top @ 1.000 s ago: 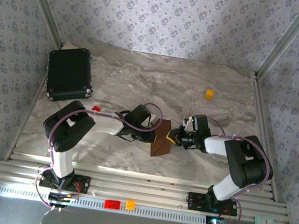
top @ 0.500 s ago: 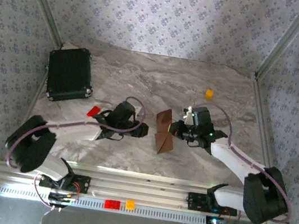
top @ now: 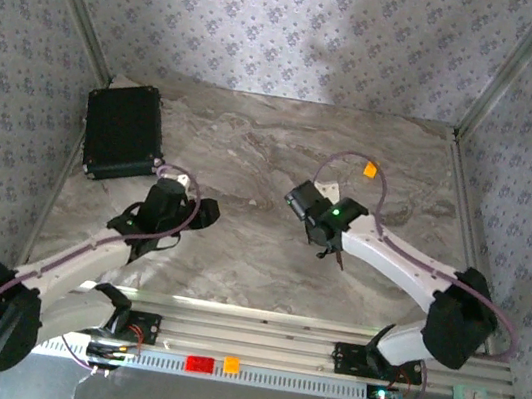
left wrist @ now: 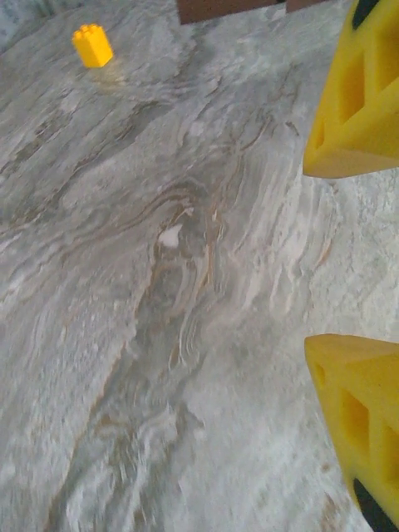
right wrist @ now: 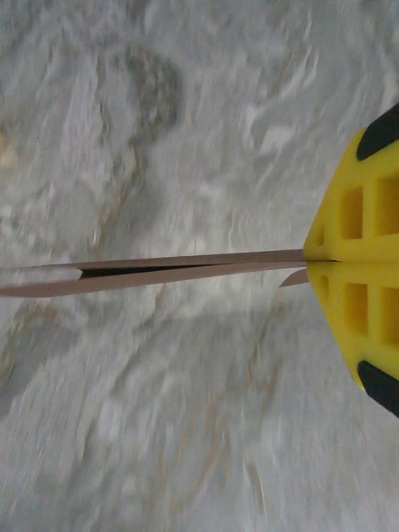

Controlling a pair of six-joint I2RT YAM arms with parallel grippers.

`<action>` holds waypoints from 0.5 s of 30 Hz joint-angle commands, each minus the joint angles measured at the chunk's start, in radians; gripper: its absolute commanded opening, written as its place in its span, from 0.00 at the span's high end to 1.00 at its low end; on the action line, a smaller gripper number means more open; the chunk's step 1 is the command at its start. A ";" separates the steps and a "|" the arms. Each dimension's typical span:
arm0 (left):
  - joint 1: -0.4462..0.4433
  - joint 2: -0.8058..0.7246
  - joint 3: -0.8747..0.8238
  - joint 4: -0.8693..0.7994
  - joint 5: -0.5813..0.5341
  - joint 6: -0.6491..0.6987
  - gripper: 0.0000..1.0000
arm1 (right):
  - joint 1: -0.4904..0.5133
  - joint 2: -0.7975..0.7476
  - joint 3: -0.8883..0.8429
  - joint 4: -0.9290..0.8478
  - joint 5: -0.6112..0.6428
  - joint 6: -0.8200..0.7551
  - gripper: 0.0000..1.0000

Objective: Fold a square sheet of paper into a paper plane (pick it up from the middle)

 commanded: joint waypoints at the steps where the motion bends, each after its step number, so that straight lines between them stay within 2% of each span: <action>1: 0.026 -0.083 -0.043 -0.047 -0.057 -0.058 0.46 | 0.035 0.074 0.034 -0.110 0.189 0.041 0.98; 5: 0.059 -0.186 -0.075 -0.098 -0.088 -0.077 0.44 | 0.079 0.210 0.072 -0.053 0.120 0.050 0.97; 9: 0.078 -0.269 -0.095 -0.150 -0.118 -0.082 0.43 | 0.140 0.372 0.188 -0.031 0.013 0.068 0.94; 10: 0.081 -0.284 -0.098 -0.155 -0.120 -0.084 0.42 | 0.151 0.398 0.208 -0.005 -0.037 0.063 0.92; 13: 0.085 -0.321 -0.112 -0.175 -0.126 -0.094 0.42 | 0.146 0.428 0.233 0.150 -0.313 0.040 0.90; 15: 0.088 -0.338 -0.121 -0.176 -0.116 -0.098 0.42 | 0.136 0.408 0.213 0.258 -0.488 0.051 0.79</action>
